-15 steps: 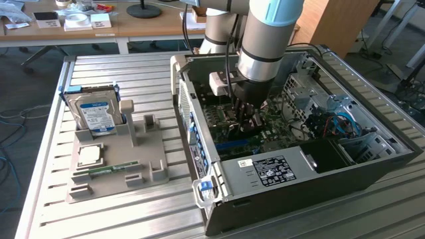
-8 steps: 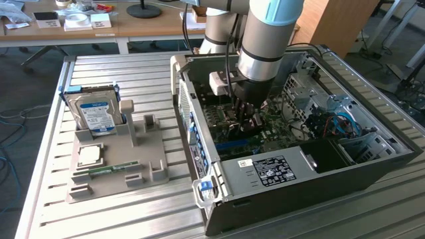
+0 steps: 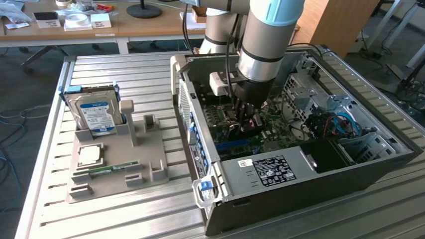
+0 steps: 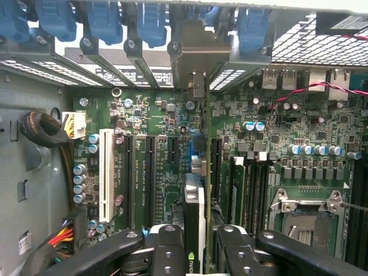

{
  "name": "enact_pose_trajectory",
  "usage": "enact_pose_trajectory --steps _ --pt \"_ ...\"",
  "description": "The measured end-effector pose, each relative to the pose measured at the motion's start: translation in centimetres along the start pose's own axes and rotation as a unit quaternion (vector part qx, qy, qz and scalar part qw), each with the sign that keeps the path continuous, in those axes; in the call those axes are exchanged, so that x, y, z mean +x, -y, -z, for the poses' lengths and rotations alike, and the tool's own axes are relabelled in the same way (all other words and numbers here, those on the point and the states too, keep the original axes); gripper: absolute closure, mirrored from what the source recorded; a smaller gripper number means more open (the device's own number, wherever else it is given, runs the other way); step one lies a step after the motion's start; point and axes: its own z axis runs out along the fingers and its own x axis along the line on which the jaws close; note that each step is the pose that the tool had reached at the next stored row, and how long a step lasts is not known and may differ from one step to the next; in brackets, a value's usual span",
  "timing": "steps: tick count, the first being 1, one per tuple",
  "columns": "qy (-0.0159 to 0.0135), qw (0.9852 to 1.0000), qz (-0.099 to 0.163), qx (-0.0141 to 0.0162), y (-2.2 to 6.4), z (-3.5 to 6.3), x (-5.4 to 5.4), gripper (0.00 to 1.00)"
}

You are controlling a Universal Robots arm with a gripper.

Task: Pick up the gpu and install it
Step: 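Insert the gpu into the slot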

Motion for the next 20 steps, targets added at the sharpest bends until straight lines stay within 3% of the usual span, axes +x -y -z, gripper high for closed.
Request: enact_pose_trajectory --steps 20 --pt "-0.0002 1.0000 -0.009 0.0001 0.05 -0.01 0.16 0.73"
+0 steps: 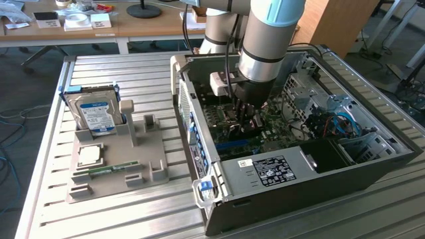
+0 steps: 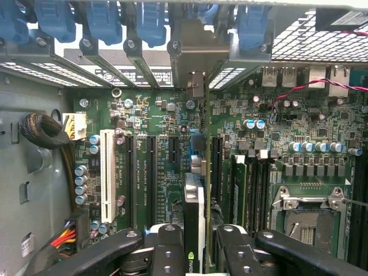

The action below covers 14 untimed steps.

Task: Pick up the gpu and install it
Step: 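Insert the gpu into the slot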

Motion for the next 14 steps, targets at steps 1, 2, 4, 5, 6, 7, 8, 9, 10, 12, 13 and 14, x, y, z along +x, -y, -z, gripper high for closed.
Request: enact_pose_trajectory --steps 1,2,4,5,6,7,8,9,10,12,13,14 --pt "0.0000 1.0000 0.000 0.0000 0.04 -0.02 0.00 0.73" --pt "0.0001 1.0000 0.000 0.0000 0.09 -0.03 0.00 0.73" --pt "0.0001 1.0000 0.000 0.0000 0.15 -0.04 0.00 0.73" --pt "0.0000 1.0000 0.000 0.0000 0.16 -0.03 0.00 0.73" --pt "0.0000 1.0000 0.000 0.0000 0.16 -0.03 0.00 0.73" --pt "0.0001 1.0000 0.000 0.0000 0.16 -0.04 0.00 0.73" --pt "0.0000 1.0000 0.000 0.0000 0.17 -0.04 0.00 0.73" --pt "0.0000 1.0000 0.000 0.0000 0.16 -0.04 0.00 0.73" --pt "0.0000 1.0000 0.000 0.0000 0.15 -0.06 0.00 0.73" --pt "0.0001 1.0000 0.000 0.0000 0.09 -0.11 0.01 0.73" --pt "0.0002 1.0000 0.000 0.0001 0.06 -0.16 0.00 0.73" --pt "0.0002 1.0000 0.000 0.0001 0.05 -0.20 0.00 0.73"
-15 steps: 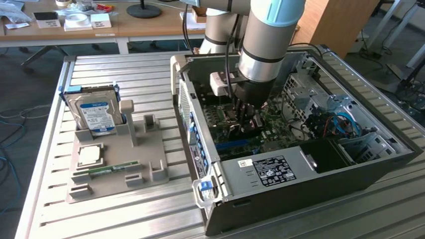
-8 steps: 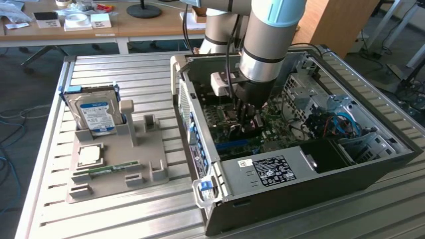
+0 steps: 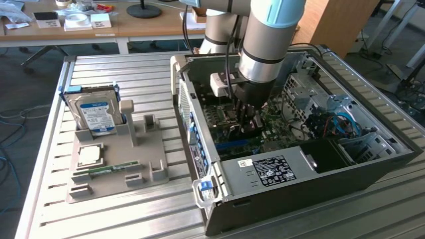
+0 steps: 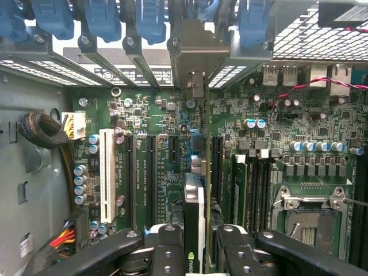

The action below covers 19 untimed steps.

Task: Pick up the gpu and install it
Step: 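Insert the gpu into the slot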

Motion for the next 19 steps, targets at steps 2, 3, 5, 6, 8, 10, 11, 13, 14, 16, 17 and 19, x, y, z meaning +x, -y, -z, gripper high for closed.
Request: enact_pose_trajectory --steps 2,3,5,6,8,10,11,13,14,16,17,19 --pt "-0.0001 1.0000 0.000 -0.0001 -0.01 -0.13 0.01 0.73" --pt "-0.0001 1.0000 0.000 0.0000 -0.01 -0.21 0.01 0.73" --pt "-0.0002 1.0000 0.000 -0.0001 -0.02 -0.23 0.01 0.73" --pt "-0.0002 1.0000 0.000 -0.0001 -0.02 -0.22 0.01 0.73" --pt "-0.0002 1.0000 0.000 -0.0001 -0.01 -0.26 0.01 0.73" --pt "-0.0003 1.0000 -0.002 -0.0001 -0.02 -0.28 0.01 0.73" --pt "-0.0003 1.0000 -0.002 -0.0001 -0.01 -0.28 0.01 0.73" --pt "-0.0003 1.0000 -0.003 0.0000 -0.02 -0.29 0.02 0.73" --pt "-0.0003 1.0000 -0.003 0.0000 -0.02 -0.30 0.04 0.73" --pt "-0.0004 1.0000 -0.003 0.0000 -0.02 -0.29 0.11 0.73" --pt "-0.0004 1.0000 -0.003 0.0000 -0.02 -0.29 0.15 0.73" --pt "-0.0003 1.0000 -0.003 0.0000 -0.02 -0.30 0.16 0.73"
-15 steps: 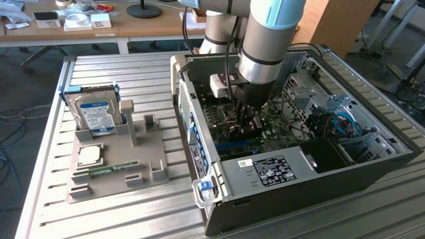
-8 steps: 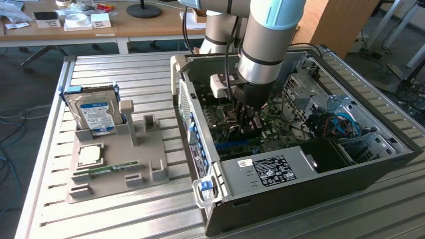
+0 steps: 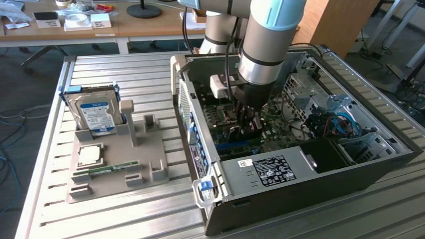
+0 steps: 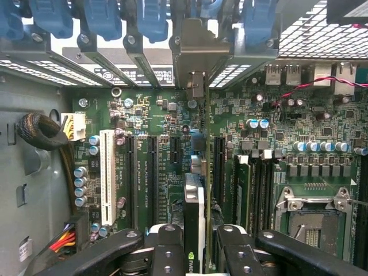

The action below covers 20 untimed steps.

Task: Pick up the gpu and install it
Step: 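Insert the gpu into the slot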

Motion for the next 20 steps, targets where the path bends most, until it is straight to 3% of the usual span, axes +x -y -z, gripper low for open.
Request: enact_pose_trajectory --steps 20 --pt "-0.0004 1.0000 0.000 -0.0003 -0.17 -0.53 0.03 0.73"
